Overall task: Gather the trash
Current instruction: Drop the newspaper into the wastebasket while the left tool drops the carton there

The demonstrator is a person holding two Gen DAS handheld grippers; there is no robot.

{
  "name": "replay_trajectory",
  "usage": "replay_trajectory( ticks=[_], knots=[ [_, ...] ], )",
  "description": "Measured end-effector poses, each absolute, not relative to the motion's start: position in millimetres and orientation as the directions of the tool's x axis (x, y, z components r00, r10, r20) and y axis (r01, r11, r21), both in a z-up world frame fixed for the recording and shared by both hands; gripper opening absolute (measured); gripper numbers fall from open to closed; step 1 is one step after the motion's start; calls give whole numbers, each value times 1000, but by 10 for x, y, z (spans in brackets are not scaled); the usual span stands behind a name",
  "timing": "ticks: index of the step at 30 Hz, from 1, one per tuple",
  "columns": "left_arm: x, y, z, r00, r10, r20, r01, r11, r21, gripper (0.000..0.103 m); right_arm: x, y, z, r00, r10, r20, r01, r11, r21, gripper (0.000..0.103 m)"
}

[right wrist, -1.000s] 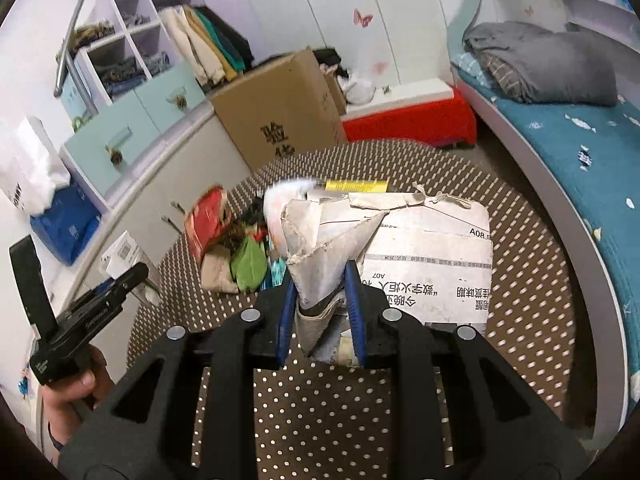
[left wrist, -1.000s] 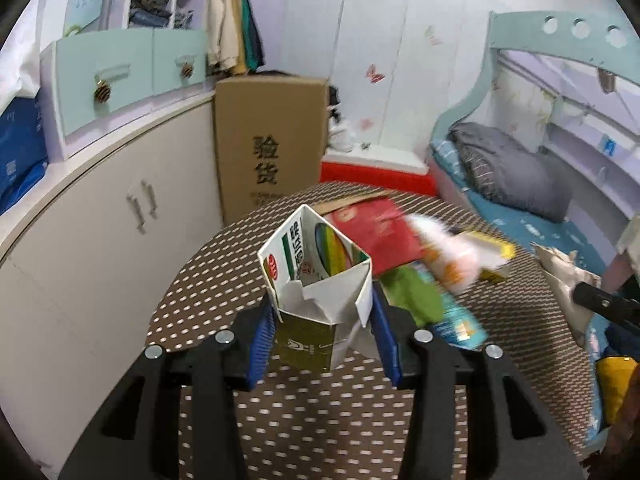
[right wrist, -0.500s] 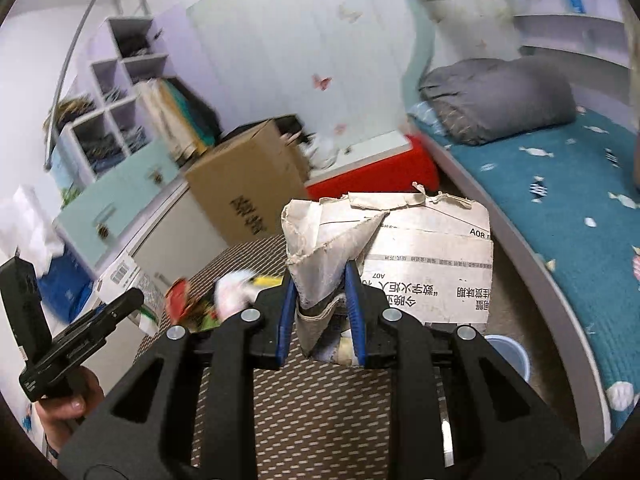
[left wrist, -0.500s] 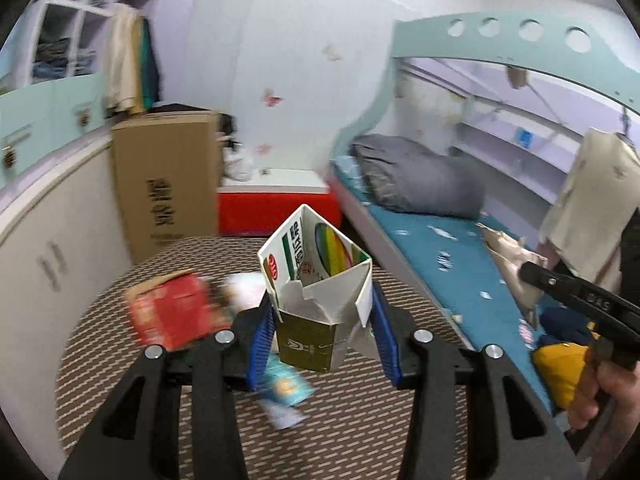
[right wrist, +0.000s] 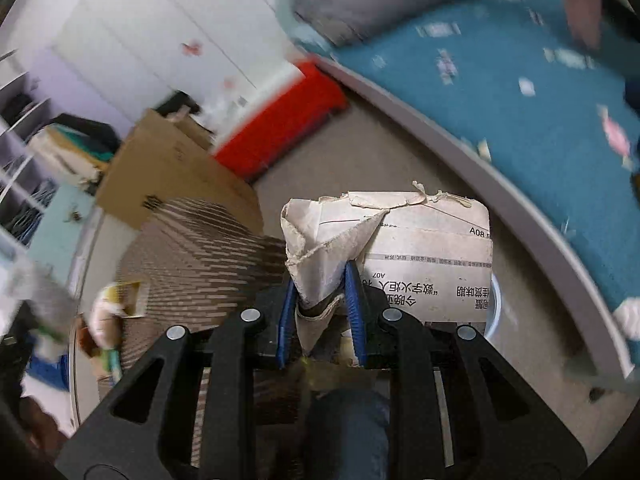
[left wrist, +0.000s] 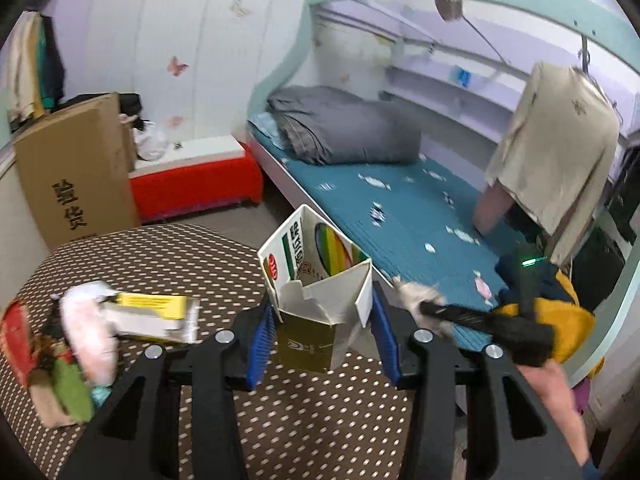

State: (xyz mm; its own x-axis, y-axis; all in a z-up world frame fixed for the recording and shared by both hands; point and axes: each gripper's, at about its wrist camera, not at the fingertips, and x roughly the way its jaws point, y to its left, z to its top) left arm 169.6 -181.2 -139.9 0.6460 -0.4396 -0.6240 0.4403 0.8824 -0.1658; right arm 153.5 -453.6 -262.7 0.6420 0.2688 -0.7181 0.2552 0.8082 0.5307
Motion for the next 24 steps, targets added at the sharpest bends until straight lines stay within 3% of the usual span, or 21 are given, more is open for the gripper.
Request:
replay_trajectory(
  ticks=[3,7,9,11,13,21,22,23,24],
  knots=[
    [1811,-2010,-1490,622,-444,-645,462,873,-155,44,1726,-4639,-3111,580,297,-759,304,785,540,24],
    [2014,-2345,-1669,576,-445,-686,493,858,-143,44,1901,-4808,-3585,532,336,-777,353,746,564,36],
    [2091,-2521,-1762,550,-449,-704,512,847,-141,44,1940,-4923,-3734,522,342,-781,386,722,574,55],
    [2159,-2718,-1885,515,-456,-725,538,831,-140,44,1919,-5039,-3776,536,340,-773,402,702,588,64],
    [2234,-2942,-2017,478,-462,-747,565,813,-141,44,1852,-5153,-3720,562,316,-765,418,689,592,80],
    [2402,-3585,-2494,326,-464,-824,650,743,-160,49,1331,-5552,-3113,704,175,-688,439,655,615,86],
    [2429,-3650,-2557,308,-460,-833,658,735,-163,58,1266,-5575,-3040,715,149,-683,446,655,610,86],
    [2452,-3696,-2602,294,-453,-841,659,734,-165,75,1221,-5588,-2987,723,130,-678,450,656,606,87],
    [2466,-3715,-2624,295,-451,-843,655,737,-165,82,1146,-5608,-2912,735,112,-669,449,659,604,87]
  ],
)
